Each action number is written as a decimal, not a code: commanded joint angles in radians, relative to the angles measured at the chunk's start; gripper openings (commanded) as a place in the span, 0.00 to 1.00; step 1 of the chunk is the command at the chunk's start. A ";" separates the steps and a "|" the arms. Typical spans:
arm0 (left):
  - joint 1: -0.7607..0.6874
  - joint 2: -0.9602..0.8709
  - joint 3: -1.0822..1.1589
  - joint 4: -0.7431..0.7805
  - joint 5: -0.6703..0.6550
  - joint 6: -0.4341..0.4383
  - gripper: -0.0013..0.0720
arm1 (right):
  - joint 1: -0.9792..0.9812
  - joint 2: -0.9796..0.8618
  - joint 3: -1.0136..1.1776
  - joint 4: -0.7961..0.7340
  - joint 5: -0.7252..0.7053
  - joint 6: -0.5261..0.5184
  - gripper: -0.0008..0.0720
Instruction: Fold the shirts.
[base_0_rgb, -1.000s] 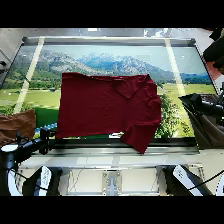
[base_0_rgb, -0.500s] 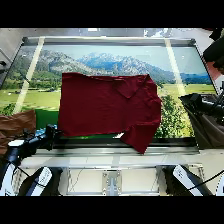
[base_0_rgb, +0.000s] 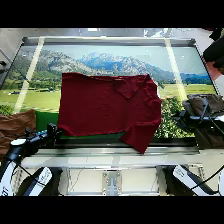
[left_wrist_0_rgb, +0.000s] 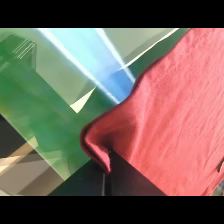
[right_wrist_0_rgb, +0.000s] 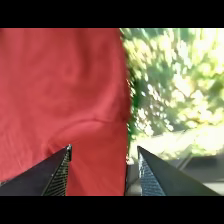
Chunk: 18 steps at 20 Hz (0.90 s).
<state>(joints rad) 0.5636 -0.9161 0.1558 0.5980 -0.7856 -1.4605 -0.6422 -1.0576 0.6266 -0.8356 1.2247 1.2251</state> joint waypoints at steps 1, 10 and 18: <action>-0.001 -0.001 0.001 -0.002 0.005 0.030 0.03 | 0.054 -0.104 -0.086 0.032 -0.061 -0.011 0.63; -0.001 -0.001 0.001 -0.002 0.015 0.041 0.03 | 0.307 -0.268 -0.086 0.201 -0.369 -0.076 0.63; -0.001 0.179 0.164 -0.060 -0.016 0.377 0.03 | 0.315 -0.130 0.033 0.231 0.023 -0.266 0.03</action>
<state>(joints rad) 0.5629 -0.8352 0.2317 0.5491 -0.7612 -1.2560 -0.3317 -1.2598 0.6010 -0.6186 1.0409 1.0504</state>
